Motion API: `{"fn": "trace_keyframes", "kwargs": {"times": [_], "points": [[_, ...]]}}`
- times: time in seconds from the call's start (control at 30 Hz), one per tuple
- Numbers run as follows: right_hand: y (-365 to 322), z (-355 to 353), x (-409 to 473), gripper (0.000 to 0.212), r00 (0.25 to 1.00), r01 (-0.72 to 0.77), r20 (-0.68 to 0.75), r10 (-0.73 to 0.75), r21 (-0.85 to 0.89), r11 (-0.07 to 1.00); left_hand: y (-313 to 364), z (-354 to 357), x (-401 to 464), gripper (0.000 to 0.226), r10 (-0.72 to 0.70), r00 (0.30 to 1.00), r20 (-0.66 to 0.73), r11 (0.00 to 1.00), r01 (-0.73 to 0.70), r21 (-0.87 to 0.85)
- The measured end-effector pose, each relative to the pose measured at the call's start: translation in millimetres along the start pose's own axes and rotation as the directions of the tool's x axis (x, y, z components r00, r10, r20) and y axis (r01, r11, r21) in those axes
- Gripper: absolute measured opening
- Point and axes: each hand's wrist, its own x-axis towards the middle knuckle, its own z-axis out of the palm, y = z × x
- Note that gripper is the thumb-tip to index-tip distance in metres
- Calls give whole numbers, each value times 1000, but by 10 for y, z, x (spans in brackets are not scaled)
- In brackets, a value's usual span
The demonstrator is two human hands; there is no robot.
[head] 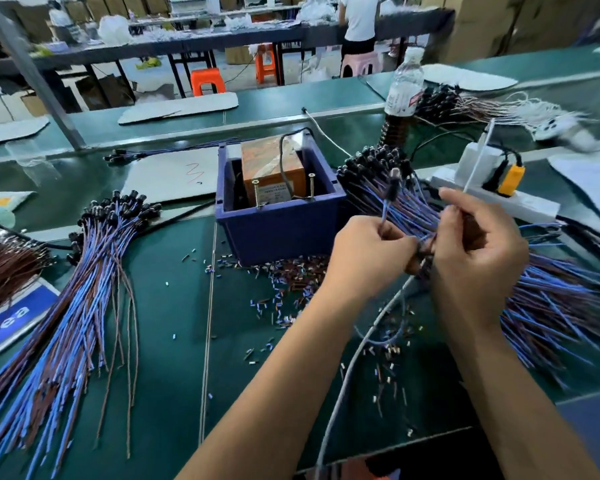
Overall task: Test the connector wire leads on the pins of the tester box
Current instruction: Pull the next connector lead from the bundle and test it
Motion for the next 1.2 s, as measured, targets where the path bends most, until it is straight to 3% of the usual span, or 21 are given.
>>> {"fn": "trace_keyframes", "kwargs": {"times": [0.13, 0.27, 0.37, 0.53, 0.6, 0.63, 0.67, 0.73, 0.83, 0.93, 1.07, 1.2], "points": [[178, -553, 311, 22, 986, -84, -149, 71, -87, 993, 364, 609, 172, 18, -174, 936, 308, 980, 196, -44], [263, -995, 559, 34, 966, -194, -223, 133, -279, 940, 611, 1066, 333, 24, -250, 880, 404, 959, 281, -19], [240, -1156, 629, 43, 982, -180, -137, 129, -492, 851, 678, 1241, 470, 20, -279, 880, 384, 916, 364, -167], [163, -1134, 616, 48, 982, -81, 36, 186, -808, 584, 681, 1317, 682, 11, -396, 906, 147, 828, 422, -370], [136, -1071, 596, 43, 977, -10, 116, 180, -813, 582, 649, 1287, 713, 19, -429, 901, 64, 790, 408, -458], [127, -1025, 583, 42, 966, 33, 183, 185, -792, 609, 641, 1268, 739, 12, -432, 900, 47, 754, 390, -528], [127, -968, 575, 45, 944, 73, 263, 197, -753, 654, 648, 1232, 741, 6, -430, 901, 51, 711, 373, -596], [107, -844, 547, 52, 888, 107, 418, 193, -594, 797, 642, 1166, 759, 18, -408, 911, 63, 619, 327, -714], [91, -688, 519, 45, 834, -21, 514, 201, -335, 942, 667, 1032, 822, 24, -404, 912, 75, 439, 265, -858], [122, -655, 536, 43, 836, -59, 508, 207, -292, 955, 656, 856, 891, 32, -344, 938, 47, 346, 173, -922], [63, -700, 659, 25, 871, 110, 481, 96, -382, 917, 604, 704, 957, 37, -256, 965, -62, 355, 34, -934], [-76, -799, 818, 14, 904, 226, 428, 15, -506, 832, 493, 615, 1009, 30, -213, 961, -178, 534, -38, -844]]}}
